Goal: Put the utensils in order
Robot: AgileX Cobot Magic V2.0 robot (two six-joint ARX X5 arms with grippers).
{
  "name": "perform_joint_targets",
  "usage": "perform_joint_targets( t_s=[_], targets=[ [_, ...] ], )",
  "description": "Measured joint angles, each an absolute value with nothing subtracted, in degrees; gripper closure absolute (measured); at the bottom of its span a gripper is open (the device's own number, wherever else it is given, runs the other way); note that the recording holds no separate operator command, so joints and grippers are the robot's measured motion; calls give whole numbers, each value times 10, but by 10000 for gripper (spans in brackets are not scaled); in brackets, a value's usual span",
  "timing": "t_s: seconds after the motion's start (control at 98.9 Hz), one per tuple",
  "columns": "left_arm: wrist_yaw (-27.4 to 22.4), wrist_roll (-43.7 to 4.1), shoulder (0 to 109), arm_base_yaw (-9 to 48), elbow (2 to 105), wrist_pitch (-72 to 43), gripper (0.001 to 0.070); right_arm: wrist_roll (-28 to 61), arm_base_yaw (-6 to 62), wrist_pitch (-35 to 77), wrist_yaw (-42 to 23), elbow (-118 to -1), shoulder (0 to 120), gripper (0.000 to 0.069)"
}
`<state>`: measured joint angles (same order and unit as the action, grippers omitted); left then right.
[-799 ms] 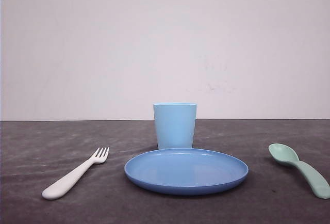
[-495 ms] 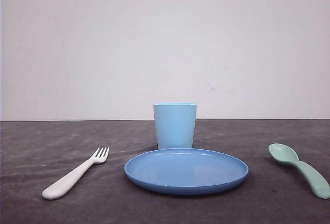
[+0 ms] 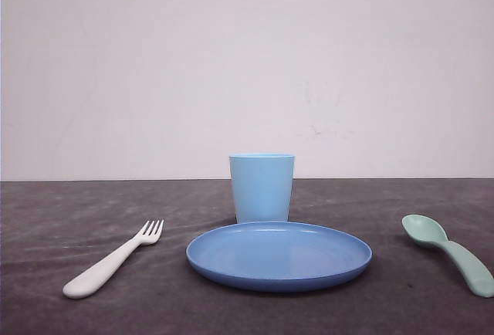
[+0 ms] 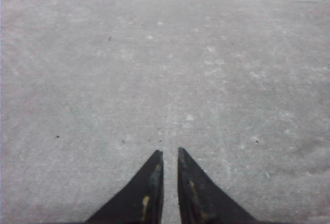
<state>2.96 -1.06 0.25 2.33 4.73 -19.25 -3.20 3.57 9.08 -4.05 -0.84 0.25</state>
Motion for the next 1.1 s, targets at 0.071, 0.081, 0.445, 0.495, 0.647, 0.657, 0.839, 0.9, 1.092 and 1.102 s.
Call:
perform_joint_targets(
  t_s=[0.071, 0.081, 0.445, 0.495, 0.647, 0.657, 0.839, 0.9, 1.092, 1.102],
  targets=[
    [30, -11, 3, 23, 47, -192, 684, -32, 36, 91, -41, -8, 3, 682],
    [30, -10, 3, 23, 47, -192, 684, -32, 36, 91, -41, -8, 3, 682],
    [30, -10, 3, 23, 47, -192, 684, -32, 36, 91, -41, -8, 3, 682],
    [30, -11, 3, 23, 47, -192, 684, -32, 36, 91, -41, -8, 3, 682],
    [30, -11, 3, 23, 45, -182, 684, -35, 36, 77, -32, -8, 3, 682],
    [30, -11, 3, 23, 44, -181, 684, -36, 36, 75, -31, -8, 3, 682],
    [19, -78, 3, 23, 42, -172, 684, -90, 36, 65, 24, -8, 3, 682],
    [17, -116, 3, 23, 40, -164, 684, -135, 36, 65, 46, -8, 3, 682],
    [17, -169, 3, 23, 38, -140, 684, -194, 36, 62, 45, -8, 3, 682],
    [17, -173, 3, 23, 38, -140, 684, -196, 36, 61, 44, -8, 3, 682]
  ],
)
